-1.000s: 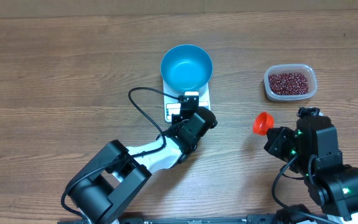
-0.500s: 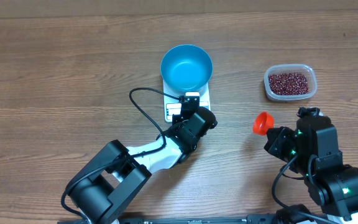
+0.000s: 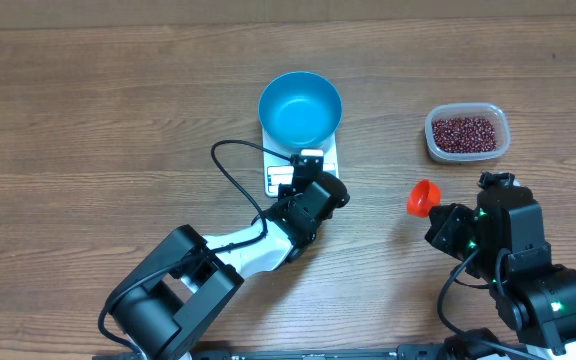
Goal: Scoop item into bowl and weigh 150g on scale
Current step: 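Press the scale's red power button with the left gripper tip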
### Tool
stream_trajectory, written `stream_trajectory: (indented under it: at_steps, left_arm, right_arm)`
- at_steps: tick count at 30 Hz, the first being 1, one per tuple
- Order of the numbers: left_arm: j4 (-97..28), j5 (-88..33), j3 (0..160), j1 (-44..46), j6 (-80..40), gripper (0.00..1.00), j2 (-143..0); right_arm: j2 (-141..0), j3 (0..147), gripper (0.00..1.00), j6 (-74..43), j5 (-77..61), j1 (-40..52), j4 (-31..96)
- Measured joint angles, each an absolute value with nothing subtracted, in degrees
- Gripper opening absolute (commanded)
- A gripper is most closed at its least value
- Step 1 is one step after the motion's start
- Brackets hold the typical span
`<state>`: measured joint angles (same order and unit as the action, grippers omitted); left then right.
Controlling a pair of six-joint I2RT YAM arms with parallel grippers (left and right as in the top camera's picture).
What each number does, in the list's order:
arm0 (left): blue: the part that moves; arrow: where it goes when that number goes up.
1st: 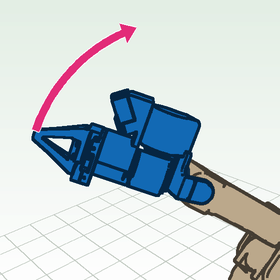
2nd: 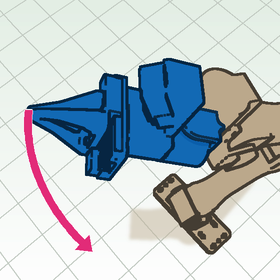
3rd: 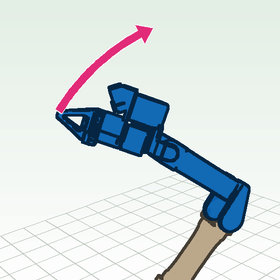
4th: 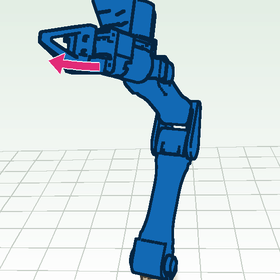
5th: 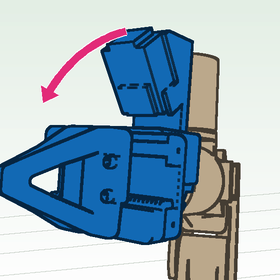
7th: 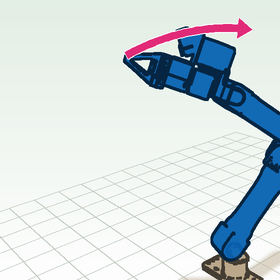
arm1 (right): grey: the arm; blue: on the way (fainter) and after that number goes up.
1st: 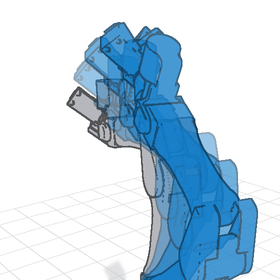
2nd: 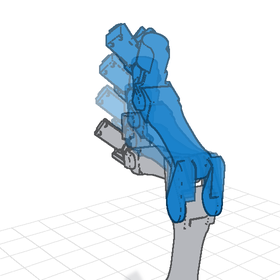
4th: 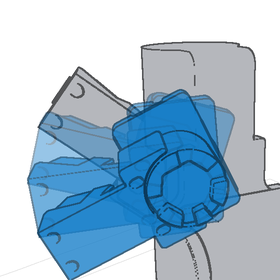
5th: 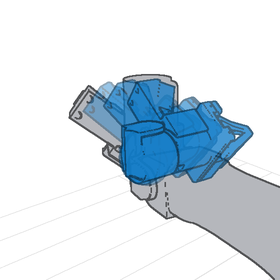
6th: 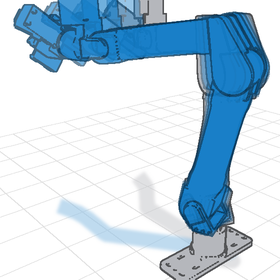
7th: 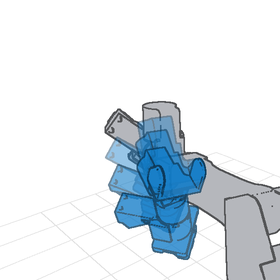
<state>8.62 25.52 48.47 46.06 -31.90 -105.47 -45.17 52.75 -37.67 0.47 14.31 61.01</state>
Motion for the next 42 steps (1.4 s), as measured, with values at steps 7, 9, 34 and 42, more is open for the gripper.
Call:
stream_trajectory:
  at_steps: [7, 9, 34, 42]
  left_arm:
    - [6.22, 25.54, 49.54, 46.04, -31.31, 0.04, -105.47]
    - [6.22, 25.54, 49.76, 46.02, -31.31, 0.04, -105.47]
    - [8.25, 25.50, 49.95, 43.24, -31.38, 0.04, -106.15]
    - [10.57, 25.17, 50.13, 43.33, -31.35, 0.04, -107.55]
  right_arm:
    - [-45.17, 52.75, 0.04, -37.67, 0.45, 14.31, 61.04]
    - [-45.17, 52.75, 0.04, -37.67, 0.47, 14.31, 61.04]
    - [-45.17, 52.75, 0.04, -37.65, 0.47, 14.28, 60.86]
    - [-45.17, 52.75, 0.04, -37.65, 0.47, 14.31, 60.84]
